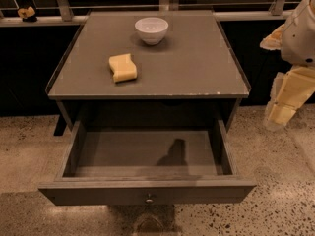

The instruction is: Place sponge into top drawer

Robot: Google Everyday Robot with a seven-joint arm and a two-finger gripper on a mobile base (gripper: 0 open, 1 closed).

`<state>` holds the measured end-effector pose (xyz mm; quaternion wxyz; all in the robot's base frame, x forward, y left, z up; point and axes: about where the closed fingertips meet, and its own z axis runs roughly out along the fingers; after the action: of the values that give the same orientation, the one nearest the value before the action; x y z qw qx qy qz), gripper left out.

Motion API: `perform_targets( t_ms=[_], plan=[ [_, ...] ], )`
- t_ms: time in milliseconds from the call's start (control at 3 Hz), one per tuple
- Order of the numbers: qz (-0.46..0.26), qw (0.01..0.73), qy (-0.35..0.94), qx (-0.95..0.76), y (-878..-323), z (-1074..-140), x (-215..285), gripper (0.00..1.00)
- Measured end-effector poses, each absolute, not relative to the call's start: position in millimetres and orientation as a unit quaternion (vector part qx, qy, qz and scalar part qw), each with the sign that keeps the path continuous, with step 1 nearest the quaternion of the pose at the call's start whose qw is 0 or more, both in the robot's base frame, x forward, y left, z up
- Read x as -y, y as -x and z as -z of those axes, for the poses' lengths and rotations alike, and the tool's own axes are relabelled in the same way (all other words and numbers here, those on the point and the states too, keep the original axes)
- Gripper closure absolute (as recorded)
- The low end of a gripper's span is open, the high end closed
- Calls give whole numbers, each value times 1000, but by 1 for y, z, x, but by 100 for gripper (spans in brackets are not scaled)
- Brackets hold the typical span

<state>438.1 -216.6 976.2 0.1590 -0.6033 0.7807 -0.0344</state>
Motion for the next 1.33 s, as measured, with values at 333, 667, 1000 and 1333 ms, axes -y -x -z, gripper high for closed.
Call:
perform_targets(
  t_ms=[333,667,1000,1333],
  plan=[
    [34,159,603,-781,-438,-976,217,0],
    [43,156,618,-770,-454,-975,203,0],
    [62,148,639,-752,-476,-971,178,0],
    [82,136,663,-732,-503,-971,147,0]
  ],
)
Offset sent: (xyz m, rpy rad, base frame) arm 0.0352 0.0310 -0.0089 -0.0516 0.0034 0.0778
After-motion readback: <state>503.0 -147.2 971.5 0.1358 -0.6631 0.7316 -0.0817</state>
